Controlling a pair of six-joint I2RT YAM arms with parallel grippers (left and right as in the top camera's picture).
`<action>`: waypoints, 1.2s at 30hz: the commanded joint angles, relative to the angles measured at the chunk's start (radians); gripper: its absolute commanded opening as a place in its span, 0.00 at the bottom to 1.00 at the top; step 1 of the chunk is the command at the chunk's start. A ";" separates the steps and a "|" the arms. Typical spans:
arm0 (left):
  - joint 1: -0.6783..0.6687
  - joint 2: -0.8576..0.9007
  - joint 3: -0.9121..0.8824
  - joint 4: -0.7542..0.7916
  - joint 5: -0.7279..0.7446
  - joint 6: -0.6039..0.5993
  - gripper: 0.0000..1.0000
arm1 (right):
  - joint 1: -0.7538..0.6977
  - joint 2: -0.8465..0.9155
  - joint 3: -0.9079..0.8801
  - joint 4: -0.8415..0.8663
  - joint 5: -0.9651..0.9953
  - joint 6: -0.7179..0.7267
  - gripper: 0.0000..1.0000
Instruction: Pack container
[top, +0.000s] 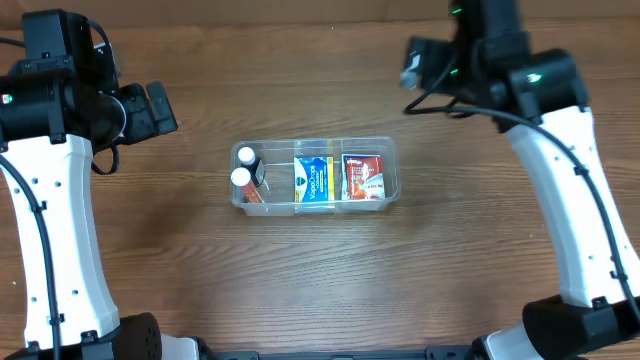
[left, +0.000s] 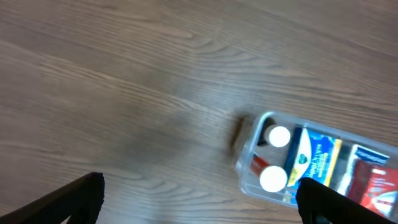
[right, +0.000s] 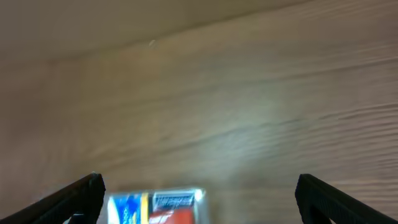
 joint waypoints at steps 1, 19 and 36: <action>0.003 0.012 0.011 0.067 0.207 0.153 1.00 | -0.067 0.025 0.000 0.065 0.016 0.000 1.00; -0.159 -0.214 -0.205 0.100 0.006 0.188 1.00 | -0.138 -0.243 -0.219 -0.008 0.088 0.043 1.00; -0.229 -0.954 -0.875 0.250 -0.003 0.157 1.00 | -0.138 -0.828 -1.041 0.029 0.004 0.042 1.00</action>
